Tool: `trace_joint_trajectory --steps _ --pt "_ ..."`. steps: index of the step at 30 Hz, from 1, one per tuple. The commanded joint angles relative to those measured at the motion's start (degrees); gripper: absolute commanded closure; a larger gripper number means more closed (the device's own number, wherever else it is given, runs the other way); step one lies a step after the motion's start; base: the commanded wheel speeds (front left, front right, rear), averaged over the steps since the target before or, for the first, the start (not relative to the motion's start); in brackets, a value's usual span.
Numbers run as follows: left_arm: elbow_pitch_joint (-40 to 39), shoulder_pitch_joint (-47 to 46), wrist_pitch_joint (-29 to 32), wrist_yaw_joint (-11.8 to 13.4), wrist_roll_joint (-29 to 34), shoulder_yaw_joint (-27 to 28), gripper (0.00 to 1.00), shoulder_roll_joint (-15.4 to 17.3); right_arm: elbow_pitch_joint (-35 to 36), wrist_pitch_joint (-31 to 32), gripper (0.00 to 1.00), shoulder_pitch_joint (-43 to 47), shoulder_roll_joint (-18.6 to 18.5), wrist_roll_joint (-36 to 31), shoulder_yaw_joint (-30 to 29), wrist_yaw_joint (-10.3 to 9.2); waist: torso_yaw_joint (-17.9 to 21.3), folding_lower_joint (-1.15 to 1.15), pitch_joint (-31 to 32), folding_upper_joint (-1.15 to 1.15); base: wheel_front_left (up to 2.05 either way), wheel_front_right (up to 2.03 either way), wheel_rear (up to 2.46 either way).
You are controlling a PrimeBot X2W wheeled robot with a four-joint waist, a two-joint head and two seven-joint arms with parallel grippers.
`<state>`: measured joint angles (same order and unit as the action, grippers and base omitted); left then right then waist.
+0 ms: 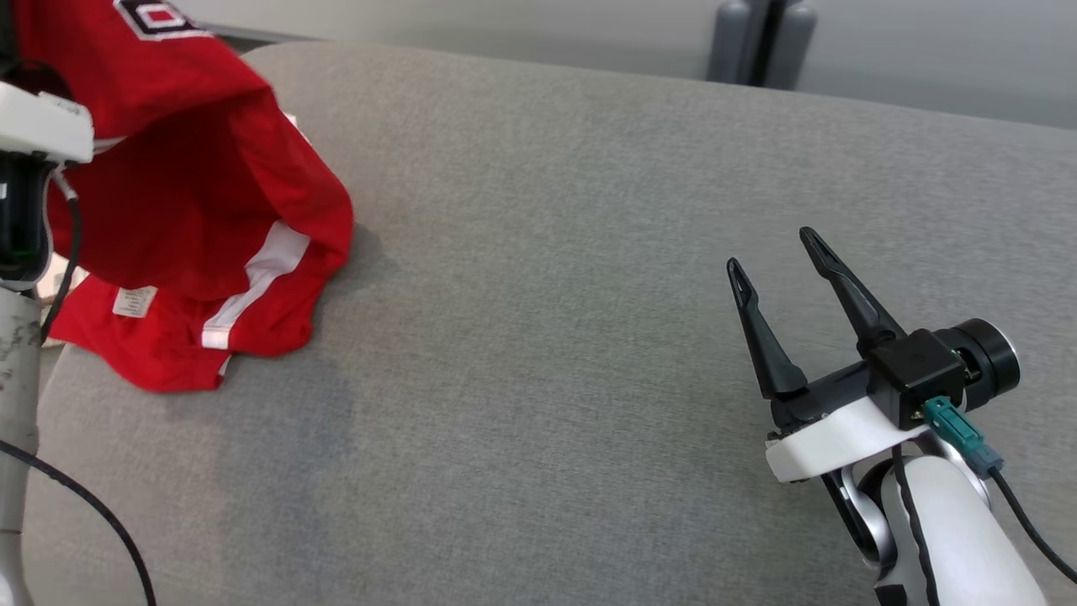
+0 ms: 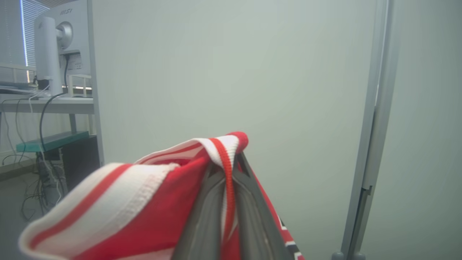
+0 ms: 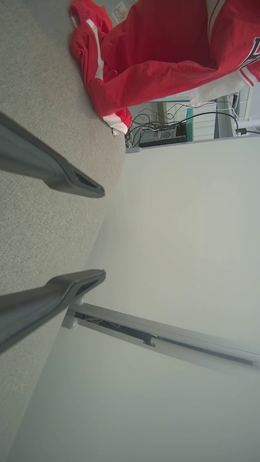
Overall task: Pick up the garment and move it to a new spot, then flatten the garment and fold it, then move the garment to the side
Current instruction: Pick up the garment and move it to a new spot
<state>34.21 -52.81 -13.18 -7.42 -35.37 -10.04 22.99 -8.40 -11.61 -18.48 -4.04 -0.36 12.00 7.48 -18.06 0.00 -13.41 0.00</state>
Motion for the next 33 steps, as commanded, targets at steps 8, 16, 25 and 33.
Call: trace_joint_trajectory --steps 8,16,25,33 --pt "-15.33 6.32 5.45 1.02 1.13 -4.65 1.00 -1.41 -1.24 -2.17 0.00 -0.68 0.72 0.52 -2.11 0.02 7.90 0.00 5.38 0.00 0.00 0.00 0.00" --pt "-29.71 13.50 13.98 2.40 1.47 -10.85 1.00 -2.51 0.07 -2.67 0.00 -0.67 1.00 0.16 -4.68 0.02 16.54 0.00 5.57 0.00 0.00 0.00 0.00" --pt "-31.85 16.43 16.24 3.29 5.15 -18.94 1.00 -6.34 1.65 -3.01 0.00 -0.91 0.97 1.84 -5.83 0.02 26.45 0.00 2.73 0.00 0.00 0.00 0.00" --pt "-24.10 14.20 14.05 3.93 8.57 -25.07 1.00 -12.42 2.47 -3.52 0.00 -2.17 1.02 4.25 -7.80 0.02 35.11 0.00 -2.53 0.00 0.00 0.00 0.00"
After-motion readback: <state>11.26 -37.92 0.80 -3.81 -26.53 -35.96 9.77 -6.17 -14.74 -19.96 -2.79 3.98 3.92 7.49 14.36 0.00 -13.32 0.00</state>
